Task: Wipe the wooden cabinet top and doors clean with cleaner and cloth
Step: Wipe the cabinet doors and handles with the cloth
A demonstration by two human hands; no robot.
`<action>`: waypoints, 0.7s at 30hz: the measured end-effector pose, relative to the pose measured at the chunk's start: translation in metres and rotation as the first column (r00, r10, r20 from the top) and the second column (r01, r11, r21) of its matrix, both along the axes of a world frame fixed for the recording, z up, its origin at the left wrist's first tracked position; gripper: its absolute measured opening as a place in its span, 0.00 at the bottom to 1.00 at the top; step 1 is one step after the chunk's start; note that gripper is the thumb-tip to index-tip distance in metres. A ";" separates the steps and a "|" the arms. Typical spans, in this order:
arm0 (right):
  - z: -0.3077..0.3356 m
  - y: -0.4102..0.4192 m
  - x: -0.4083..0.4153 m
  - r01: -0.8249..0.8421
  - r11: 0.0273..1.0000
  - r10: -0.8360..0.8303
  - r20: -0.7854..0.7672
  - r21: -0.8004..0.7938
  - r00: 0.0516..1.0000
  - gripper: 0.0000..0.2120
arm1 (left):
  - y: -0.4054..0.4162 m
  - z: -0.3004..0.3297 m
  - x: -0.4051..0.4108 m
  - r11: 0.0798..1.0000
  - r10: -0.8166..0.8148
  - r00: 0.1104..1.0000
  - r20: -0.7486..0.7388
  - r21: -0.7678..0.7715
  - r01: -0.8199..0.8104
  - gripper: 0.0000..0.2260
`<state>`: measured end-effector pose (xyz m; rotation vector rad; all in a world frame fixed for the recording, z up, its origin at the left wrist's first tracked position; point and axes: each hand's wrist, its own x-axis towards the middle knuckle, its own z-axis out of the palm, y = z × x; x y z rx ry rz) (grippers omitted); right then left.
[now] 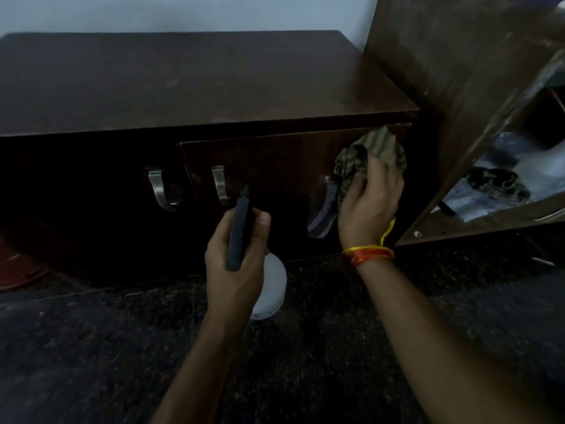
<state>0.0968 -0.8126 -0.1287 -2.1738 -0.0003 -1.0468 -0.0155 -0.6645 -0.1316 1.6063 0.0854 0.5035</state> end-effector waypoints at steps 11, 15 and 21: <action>-0.047 -0.002 -0.012 -0.096 0.995 0.091 -0.149 -0.023 0.985 0.07 | -0.002 -0.004 0.000 1.000 -0.029 1.000 0.006 -0.002 0.029 0.10; -0.037 0.001 -0.011 -0.102 0.995 0.101 -0.076 -0.009 0.992 0.06 | -0.002 -0.004 0.000 1.000 -0.022 1.000 0.009 -0.002 0.022 0.09; -0.029 0.012 -0.009 -0.064 0.996 0.065 0.021 -0.059 0.998 0.08 | -0.002 -0.007 0.004 1.000 -0.023 1.000 0.017 0.006 0.023 0.12</action>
